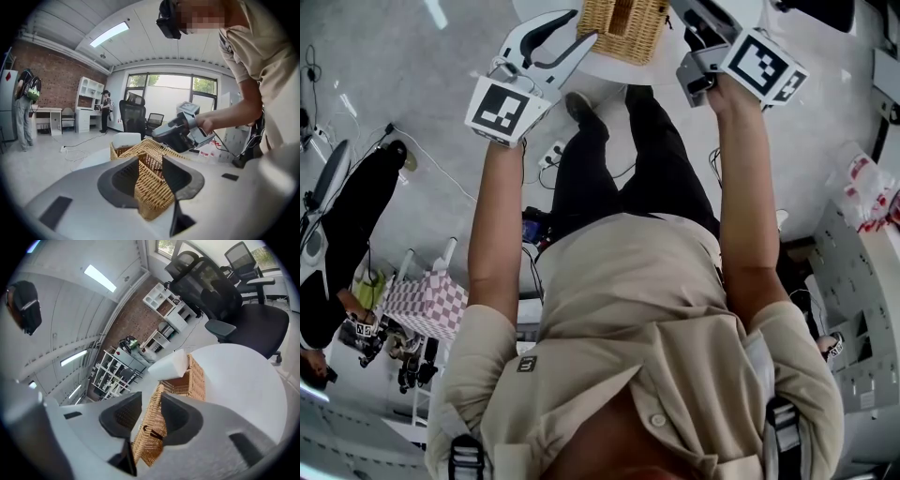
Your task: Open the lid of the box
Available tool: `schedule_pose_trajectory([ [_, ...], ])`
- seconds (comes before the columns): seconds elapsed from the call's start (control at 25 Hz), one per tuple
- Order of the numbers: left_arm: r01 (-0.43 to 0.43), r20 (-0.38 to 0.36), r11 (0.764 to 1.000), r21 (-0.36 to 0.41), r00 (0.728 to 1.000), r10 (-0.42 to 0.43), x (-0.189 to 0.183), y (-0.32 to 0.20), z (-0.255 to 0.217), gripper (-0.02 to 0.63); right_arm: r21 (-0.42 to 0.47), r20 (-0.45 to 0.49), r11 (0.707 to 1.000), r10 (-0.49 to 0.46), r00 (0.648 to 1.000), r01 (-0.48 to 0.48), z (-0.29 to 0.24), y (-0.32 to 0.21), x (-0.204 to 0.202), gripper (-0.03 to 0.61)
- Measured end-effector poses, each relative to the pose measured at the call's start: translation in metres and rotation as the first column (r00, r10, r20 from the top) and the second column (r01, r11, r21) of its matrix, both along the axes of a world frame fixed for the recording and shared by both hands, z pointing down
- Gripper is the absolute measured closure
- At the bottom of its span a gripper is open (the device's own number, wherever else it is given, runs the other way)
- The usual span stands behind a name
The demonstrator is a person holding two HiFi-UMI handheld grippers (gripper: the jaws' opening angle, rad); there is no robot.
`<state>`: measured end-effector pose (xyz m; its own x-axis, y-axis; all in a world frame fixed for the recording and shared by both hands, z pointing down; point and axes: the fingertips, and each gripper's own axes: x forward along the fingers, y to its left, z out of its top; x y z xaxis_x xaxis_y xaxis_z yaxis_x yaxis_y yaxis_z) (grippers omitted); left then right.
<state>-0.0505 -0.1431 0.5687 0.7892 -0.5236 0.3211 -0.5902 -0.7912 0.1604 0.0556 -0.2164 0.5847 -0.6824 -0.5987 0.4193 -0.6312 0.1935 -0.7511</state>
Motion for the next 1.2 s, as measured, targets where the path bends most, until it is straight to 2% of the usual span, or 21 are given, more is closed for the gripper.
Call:
schedule_pose_trajectory([
  [0.2,-0.093,0.097,0.995,0.041,0.991,0.089,0.006,0.022,-0.013,0.457,0.016,0.007,1.000,-0.007,1.000,0.007,-0.015,-0.001,-0.010,0.463],
  [0.4,-0.190,0.196,0.976,0.110,0.966,0.166,0.031,0.045,-0.011,0.413,0.030,0.014,0.999,-0.021,1.000,0.021,-0.023,-0.001,-0.012,0.466],
  [0.6,-0.265,0.315,0.948,0.179,0.928,0.200,0.052,0.060,-0.009,0.403,0.044,0.020,0.998,-0.040,0.999,0.039,-0.032,-0.002,-0.016,0.472],
  [0.76,-0.275,0.397,0.937,0.217,0.902,0.172,0.056,0.060,-0.009,0.405,0.053,0.022,0.997,-0.052,0.998,0.051,-0.039,-0.005,-0.025,0.477],
  [0.92,-0.233,0.400,0.941,0.244,0.909,0.121,0.057,0.054,-0.015,0.407,0.066,0.025,0.995,-0.072,0.997,0.070,-0.047,-0.009,-0.031,0.485],
  [1.08,-0.202,0.382,0.944,0.260,0.920,0.091,0.057,0.053,-0.028,0.472,0.079,0.028,0.993,-0.095,0.995,0.092,-0.058,-0.010,-0.036,0.486],
  [1.2,-0.176,0.371,0.950,0.259,0.926,0.071,0.050,0.050,-0.033,0.494,0.089,0.025,0.990,-0.116,0.993,0.114,-0.063,-0.012,-0.045,0.486],
])
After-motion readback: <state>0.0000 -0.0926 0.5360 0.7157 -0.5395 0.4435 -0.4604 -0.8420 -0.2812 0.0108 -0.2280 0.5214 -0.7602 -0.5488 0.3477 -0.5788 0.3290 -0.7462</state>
